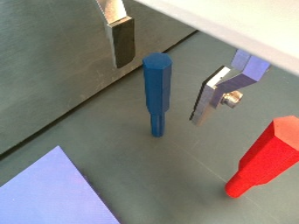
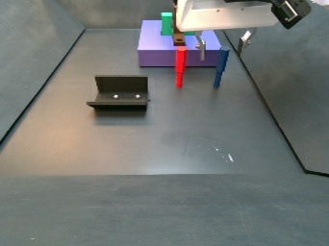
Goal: Pick up the blue object. Move up. Move to above the board. Insert the blue object.
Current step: Pick up the blue object.
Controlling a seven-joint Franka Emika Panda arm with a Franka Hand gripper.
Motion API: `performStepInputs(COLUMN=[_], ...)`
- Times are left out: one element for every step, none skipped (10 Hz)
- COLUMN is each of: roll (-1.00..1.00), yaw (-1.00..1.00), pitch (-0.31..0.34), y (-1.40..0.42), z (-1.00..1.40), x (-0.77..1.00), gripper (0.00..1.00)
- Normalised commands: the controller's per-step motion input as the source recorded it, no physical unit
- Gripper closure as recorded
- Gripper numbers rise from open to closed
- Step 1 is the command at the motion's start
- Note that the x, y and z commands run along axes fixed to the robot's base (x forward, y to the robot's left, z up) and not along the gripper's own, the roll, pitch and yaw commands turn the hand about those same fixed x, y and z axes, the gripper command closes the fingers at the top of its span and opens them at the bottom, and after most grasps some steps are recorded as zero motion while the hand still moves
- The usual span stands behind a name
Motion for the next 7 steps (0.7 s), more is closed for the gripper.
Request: performStepInputs(roll=[0.00,0.00,-0.02,-0.03,-0.02,0.00,0.00], yaw=[0.00,0.00,0.00,0.00,0.00,0.00,0.00], pitch=[0.000,0.000,0.000,0.000,-0.003,0.000,0.000], y=[0.02,0.03,0.09,0.07,0.00,0.00,0.00], z=[0.00,0.00,0.00,0.00,0.00,0.00,0.00], x=[0.00,0.00,0.00,0.00,0.00,0.00,0.00], gripper=[0.00,0.00,0.00,0.00,0.00,0.00,1.00])
